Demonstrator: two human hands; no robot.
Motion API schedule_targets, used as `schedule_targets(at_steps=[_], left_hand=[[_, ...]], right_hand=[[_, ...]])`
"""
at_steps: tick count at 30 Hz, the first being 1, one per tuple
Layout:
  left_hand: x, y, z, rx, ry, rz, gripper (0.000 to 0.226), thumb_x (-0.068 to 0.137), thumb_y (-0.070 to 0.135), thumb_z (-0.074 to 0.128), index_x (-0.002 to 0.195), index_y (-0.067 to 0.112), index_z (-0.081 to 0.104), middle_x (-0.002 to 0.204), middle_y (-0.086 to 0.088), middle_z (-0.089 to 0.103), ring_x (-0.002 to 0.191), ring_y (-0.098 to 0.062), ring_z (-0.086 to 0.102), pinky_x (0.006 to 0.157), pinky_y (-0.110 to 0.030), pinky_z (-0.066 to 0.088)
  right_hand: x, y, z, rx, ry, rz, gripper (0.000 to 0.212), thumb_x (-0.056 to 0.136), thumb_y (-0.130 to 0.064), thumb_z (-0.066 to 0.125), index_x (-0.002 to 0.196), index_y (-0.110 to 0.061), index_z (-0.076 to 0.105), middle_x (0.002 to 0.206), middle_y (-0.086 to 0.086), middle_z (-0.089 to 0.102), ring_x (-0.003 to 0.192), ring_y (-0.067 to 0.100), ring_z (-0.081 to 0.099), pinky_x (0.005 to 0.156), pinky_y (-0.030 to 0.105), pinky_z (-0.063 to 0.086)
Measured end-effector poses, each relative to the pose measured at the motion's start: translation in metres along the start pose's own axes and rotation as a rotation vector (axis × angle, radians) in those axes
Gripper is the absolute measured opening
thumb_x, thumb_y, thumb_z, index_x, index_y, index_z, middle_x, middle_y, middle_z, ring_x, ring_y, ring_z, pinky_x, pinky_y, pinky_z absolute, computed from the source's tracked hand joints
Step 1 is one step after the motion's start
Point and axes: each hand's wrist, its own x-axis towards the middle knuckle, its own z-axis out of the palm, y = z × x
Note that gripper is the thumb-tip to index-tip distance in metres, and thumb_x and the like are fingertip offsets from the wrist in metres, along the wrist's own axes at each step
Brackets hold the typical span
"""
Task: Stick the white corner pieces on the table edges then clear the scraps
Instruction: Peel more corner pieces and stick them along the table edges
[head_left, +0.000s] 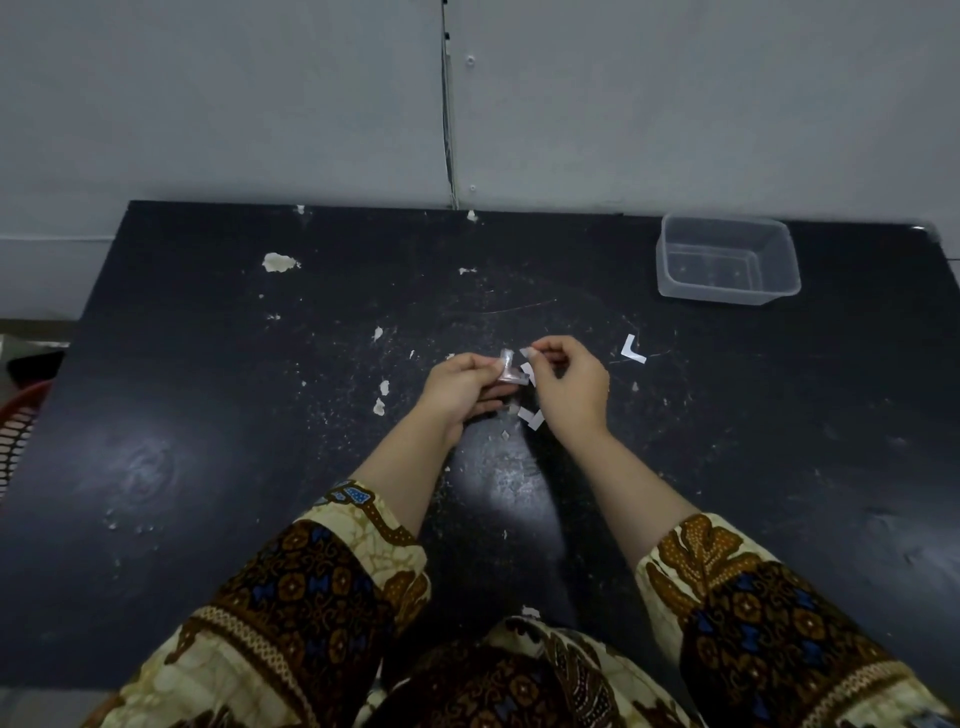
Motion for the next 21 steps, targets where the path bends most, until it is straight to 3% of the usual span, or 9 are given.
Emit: schedule_targets(at_steps=[2, 7, 13, 16, 21], left_hand=[[0.000, -0.001, 0.000, 0.002, 0.007, 0.003, 0.007, 0.094, 0.009, 0.054, 0.089, 0.010, 0.059, 0.097, -0.011, 0.071, 0.085, -0.018, 0.068, 0.082, -0.032, 0.055], [0.001, -0.003, -0.002, -0.003, 0.016, 0.007, 0.005, 0.094, 0.012, 0.055, 0.095, 0.009, 0.059, 0.105, -0.014, 0.071, 0.097, -0.025, 0.069, 0.088, -0.036, 0.054], [0.003, 0.001, -0.002, -0.119, 0.045, -0.028, 0.005, 0.094, 0.014, 0.057, 0.096, 0.010, 0.057, 0.098, -0.010, 0.071, 0.080, -0.016, 0.070, 0.080, -0.030, 0.057], [0.005, 0.001, -0.003, -0.140, 0.091, -0.033, 0.009, 0.093, 0.014, 0.058, 0.102, 0.010, 0.059, 0.100, -0.012, 0.071, 0.079, -0.017, 0.070, 0.078, -0.031, 0.057], [0.000, 0.004, -0.005, -0.095, 0.085, 0.004, 0.021, 0.094, 0.022, 0.058, 0.108, 0.007, 0.061, 0.107, -0.014, 0.071, 0.094, -0.021, 0.070, 0.087, -0.035, 0.056]], right_hand=[[0.001, 0.004, -0.002, 0.013, 0.025, 0.054, 0.006, 0.087, -0.018, 0.067, 0.092, -0.016, 0.071, 0.082, -0.006, 0.067, 0.075, 0.001, 0.059, 0.070, 0.011, 0.048], [0.001, 0.010, -0.006, -0.092, -0.051, 0.061, 0.026, 0.089, -0.011, 0.056, 0.105, -0.021, 0.074, 0.103, -0.002, 0.066, 0.089, 0.005, 0.059, 0.083, 0.014, 0.041], [-0.009, -0.001, -0.001, -0.011, -0.195, -0.066, 0.038, 0.078, -0.005, 0.060, 0.110, -0.023, 0.068, 0.100, 0.001, 0.066, 0.087, 0.007, 0.062, 0.086, 0.024, 0.053], [-0.014, -0.005, 0.000, -0.088, -0.177, -0.206, 0.034, 0.079, -0.010, 0.068, 0.110, -0.021, 0.067, 0.097, -0.003, 0.064, 0.085, 0.009, 0.062, 0.082, 0.024, 0.052], [-0.015, -0.007, -0.001, -0.157, -0.100, -0.293, 0.021, 0.087, -0.019, 0.068, 0.107, -0.017, 0.072, 0.097, -0.001, 0.071, 0.087, 0.012, 0.066, 0.081, 0.029, 0.053]])
